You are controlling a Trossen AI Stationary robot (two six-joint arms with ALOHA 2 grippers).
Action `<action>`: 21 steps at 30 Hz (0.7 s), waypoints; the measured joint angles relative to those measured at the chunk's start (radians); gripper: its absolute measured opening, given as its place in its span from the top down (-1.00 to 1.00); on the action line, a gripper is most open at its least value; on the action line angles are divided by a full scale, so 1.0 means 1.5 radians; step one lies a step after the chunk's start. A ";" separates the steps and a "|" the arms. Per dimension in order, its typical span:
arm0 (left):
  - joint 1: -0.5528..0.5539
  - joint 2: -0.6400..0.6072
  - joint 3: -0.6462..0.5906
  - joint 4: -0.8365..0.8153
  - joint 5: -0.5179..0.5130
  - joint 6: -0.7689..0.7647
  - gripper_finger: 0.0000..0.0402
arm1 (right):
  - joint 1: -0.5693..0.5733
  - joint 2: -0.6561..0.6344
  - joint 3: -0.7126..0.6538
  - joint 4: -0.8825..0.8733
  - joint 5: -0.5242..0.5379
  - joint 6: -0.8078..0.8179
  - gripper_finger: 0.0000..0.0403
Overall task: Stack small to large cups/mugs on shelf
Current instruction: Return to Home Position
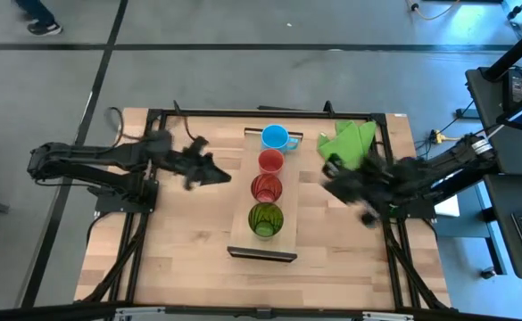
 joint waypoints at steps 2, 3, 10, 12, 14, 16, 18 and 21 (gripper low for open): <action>-0.022 -0.025 0.000 0.125 0.040 0.014 0.73 | 0.018 -0.009 0.040 -0.002 -0.138 -0.098 0.96; -0.033 -0.038 0.000 0.191 0.049 0.026 0.73 | 0.026 -0.015 0.058 -0.021 -0.179 -0.111 0.96; -0.113 -0.144 0.033 0.127 -0.017 0.163 0.73 | 0.092 -0.030 0.208 -0.493 -0.201 -0.155 0.96; -0.116 -0.198 0.047 0.000 -0.078 0.189 0.73 | 0.095 -0.043 0.241 -0.623 -0.208 -0.157 0.96; -0.114 -0.262 0.064 -0.070 -0.141 0.237 0.73 | 0.082 -0.087 0.259 -0.675 -0.232 -0.171 0.96; -0.114 -0.334 0.068 -0.121 -0.182 0.285 0.73 | 0.057 -0.152 0.252 -0.694 -0.259 -0.196 0.96; -0.114 -0.401 0.068 -0.147 -0.206 0.320 0.73 | 0.034 -0.219 0.221 -0.693 -0.284 -0.215 0.96; -0.114 -0.481 0.050 -0.152 -0.193 0.371 0.73 | 0.017 -0.315 0.131 -0.658 -0.291 -0.229 0.96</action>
